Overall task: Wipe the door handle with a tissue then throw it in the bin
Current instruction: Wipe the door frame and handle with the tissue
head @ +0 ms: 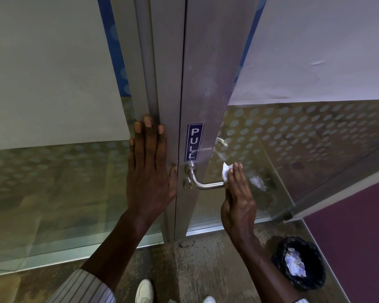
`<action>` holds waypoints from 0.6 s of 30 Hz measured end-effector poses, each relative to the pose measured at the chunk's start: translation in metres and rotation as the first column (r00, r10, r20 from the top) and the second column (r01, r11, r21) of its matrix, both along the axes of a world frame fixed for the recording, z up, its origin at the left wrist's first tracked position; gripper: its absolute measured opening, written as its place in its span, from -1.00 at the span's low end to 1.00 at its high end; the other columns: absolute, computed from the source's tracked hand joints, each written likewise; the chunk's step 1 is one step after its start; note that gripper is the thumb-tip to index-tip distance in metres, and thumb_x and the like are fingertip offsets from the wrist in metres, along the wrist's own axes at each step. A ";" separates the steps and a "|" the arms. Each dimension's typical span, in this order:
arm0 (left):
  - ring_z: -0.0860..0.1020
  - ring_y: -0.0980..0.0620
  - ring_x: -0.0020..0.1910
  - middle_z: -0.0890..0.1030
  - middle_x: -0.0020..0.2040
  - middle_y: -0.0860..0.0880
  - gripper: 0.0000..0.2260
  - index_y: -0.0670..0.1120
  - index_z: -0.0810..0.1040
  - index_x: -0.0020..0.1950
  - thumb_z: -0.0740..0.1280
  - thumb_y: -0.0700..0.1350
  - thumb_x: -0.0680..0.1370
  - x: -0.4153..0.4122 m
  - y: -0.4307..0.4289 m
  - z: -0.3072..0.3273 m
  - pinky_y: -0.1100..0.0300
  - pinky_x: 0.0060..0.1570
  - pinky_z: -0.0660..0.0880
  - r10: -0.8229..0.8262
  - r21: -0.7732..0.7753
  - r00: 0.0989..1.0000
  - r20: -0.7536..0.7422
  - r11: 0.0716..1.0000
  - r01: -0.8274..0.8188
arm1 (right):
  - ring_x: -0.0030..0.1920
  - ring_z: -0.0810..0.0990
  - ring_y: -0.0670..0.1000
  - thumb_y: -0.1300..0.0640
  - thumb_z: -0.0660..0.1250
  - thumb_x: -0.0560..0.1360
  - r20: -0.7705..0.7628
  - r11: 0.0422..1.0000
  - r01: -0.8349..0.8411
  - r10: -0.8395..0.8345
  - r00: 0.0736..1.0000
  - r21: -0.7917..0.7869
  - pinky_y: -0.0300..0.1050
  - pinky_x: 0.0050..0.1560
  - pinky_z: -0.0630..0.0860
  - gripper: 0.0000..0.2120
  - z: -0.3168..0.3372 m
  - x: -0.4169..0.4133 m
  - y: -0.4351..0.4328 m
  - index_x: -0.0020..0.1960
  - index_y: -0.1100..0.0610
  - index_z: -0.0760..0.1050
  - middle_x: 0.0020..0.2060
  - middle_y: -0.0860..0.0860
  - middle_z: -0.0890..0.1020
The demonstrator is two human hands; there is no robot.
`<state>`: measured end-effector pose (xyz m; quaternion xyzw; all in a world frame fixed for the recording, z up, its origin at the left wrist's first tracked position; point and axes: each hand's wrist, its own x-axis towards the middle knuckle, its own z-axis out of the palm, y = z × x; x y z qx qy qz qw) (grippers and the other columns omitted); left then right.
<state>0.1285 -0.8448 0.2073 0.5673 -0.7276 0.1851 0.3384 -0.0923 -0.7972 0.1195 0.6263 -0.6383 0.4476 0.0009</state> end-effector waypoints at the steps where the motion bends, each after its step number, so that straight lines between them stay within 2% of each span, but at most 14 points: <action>1: -0.29 -0.16 0.75 -0.06 0.75 -0.28 -0.13 -0.26 -0.01 0.73 0.42 0.03 0.63 0.000 0.000 0.000 -0.10 0.75 -0.14 -0.004 -0.001 1.000 -0.002 1.000 0.004 | 0.64 0.38 0.13 0.52 0.28 0.60 0.083 1.000 0.023 -0.023 0.996 0.007 0.18 0.52 0.49 -0.46 0.003 0.003 -0.002 0.55 0.26 0.46 0.60 0.15 0.44; 4: -0.29 -0.15 0.75 -0.16 0.74 -0.17 -0.12 -0.25 -0.03 0.73 0.43 0.03 0.63 0.000 0.001 0.002 -0.09 0.75 -0.15 -0.013 -0.006 1.000 -0.002 1.000 0.013 | 0.49 0.57 0.02 0.23 0.31 0.72 0.353 0.985 0.154 -0.174 0.919 0.083 0.13 0.44 0.58 -0.63 0.013 0.007 -0.009 0.52 0.13 0.53 0.49 0.05 0.58; 6: -0.30 -0.15 0.75 -0.18 0.74 -0.16 -0.10 -0.24 -0.05 0.73 0.44 0.03 0.63 0.001 0.001 0.002 -0.09 0.75 -0.16 -0.013 -0.005 1.000 0.004 1.000 0.014 | 0.35 0.68 -0.06 0.14 0.34 0.71 0.563 0.979 0.152 -0.202 0.801 0.136 0.11 0.41 0.61 -0.69 0.020 0.009 -0.011 0.44 0.09 0.62 0.32 -0.01 0.71; 8: -0.31 -0.15 0.74 -0.20 0.74 -0.14 -0.08 -0.23 -0.07 0.74 0.45 0.03 0.62 0.001 0.001 0.002 -0.08 0.75 -0.17 -0.011 0.002 1.000 0.008 1.000 0.011 | 0.25 0.74 -0.03 0.19 0.38 0.69 0.782 0.985 0.112 -0.174 0.598 0.134 0.07 0.40 0.62 -0.73 0.026 0.009 -0.015 0.36 0.17 0.67 0.19 0.02 0.78; 10: -0.32 -0.15 0.74 -0.21 0.74 -0.13 -0.08 -0.22 -0.07 0.74 0.46 0.02 0.61 0.001 0.002 0.003 -0.07 0.75 -0.18 -0.007 0.005 1.000 0.009 1.000 0.007 | 0.22 0.76 0.09 0.28 0.37 0.68 0.924 0.991 0.081 -0.132 0.358 0.110 0.05 0.37 0.64 -0.75 0.034 0.009 -0.016 0.33 0.28 0.67 0.16 0.11 0.78; 13: -0.32 -0.14 0.74 -0.20 0.73 -0.13 -0.11 -0.24 -0.05 0.74 0.44 0.02 0.62 -0.001 0.002 0.004 -0.08 0.75 -0.16 -0.002 -0.002 1.000 0.004 1.000 0.002 | 0.24 0.74 0.22 0.36 0.33 0.68 0.983 0.990 0.043 -0.136 0.120 0.132 0.10 0.33 0.66 -0.77 0.045 0.015 -0.010 0.28 0.36 0.66 0.07 0.14 0.80; 15: -0.32 -0.15 0.74 -0.17 0.74 -0.15 -0.11 -0.24 -0.04 0.73 0.44 0.01 0.62 -0.002 0.002 0.003 -0.10 0.75 -0.15 0.002 -0.001 1.000 0.002 1.000 -0.002 | 0.24 0.74 0.27 0.39 0.30 0.68 0.987 0.987 0.018 -0.158 0.027 0.158 0.13 0.33 0.66 -0.77 0.048 0.021 -0.005 0.26 0.35 0.67 0.07 0.17 0.79; 18: -0.31 -0.16 0.74 -0.08 0.75 -0.25 -0.08 -0.23 -0.08 0.74 0.45 -0.01 0.61 -0.003 0.003 0.003 -0.12 0.75 -0.13 0.003 0.011 1.000 -0.006 1.000 -0.002 | 0.30 0.70 0.28 0.39 0.27 0.68 0.976 0.984 -0.049 -0.178 -0.121 0.174 0.23 0.42 0.58 -0.74 0.046 0.031 0.003 0.29 0.36 0.64 0.17 0.27 0.75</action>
